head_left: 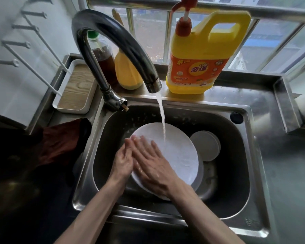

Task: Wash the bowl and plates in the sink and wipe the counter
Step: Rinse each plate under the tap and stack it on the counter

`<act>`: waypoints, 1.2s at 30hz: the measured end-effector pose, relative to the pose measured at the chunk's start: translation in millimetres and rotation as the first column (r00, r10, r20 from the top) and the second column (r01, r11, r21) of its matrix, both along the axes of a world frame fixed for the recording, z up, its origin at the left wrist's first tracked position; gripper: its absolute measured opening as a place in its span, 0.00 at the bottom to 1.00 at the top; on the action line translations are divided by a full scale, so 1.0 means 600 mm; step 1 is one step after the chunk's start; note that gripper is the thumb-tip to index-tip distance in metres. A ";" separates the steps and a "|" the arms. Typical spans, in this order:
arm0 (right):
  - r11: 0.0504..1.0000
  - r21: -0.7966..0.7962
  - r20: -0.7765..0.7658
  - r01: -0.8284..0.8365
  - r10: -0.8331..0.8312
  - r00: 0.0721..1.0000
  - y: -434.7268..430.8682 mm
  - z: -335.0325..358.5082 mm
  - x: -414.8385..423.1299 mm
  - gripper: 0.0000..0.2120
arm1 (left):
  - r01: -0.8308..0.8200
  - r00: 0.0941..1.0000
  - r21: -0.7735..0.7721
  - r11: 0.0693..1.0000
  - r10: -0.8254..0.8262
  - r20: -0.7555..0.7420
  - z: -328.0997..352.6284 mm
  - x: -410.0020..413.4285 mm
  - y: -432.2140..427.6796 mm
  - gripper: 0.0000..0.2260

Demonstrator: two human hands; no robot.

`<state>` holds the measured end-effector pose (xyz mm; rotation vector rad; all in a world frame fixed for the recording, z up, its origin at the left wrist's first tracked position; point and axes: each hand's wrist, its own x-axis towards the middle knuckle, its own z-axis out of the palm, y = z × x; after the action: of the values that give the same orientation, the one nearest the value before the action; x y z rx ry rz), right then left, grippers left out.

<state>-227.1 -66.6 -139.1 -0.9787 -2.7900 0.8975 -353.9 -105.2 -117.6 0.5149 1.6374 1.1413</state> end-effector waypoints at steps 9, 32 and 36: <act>0.997 -0.072 0.188 0.020 -0.007 0.982 0.017 -0.005 0.108 0.27 | -0.147 0.978 -0.012 0.989 0.143 -0.151 0.008 -0.014 0.004 0.13; -0.340 -0.940 0.332 0.021 -0.899 0.286 0.122 0.088 0.136 0.12 | 0.646 0.396 0.259 0.718 -0.025 -0.918 0.051 -0.014 -0.055 0.17; -0.299 -0.949 0.314 0.097 -0.881 0.354 0.121 0.077 0.138 0.21 | 0.732 0.331 0.213 0.647 -0.065 -0.941 0.049 -0.009 -0.064 0.29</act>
<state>-144.3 5.8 -92.6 -1.4471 -0.3071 2.2523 -359.6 -143.6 -88.5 2.2352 1.6703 0.9795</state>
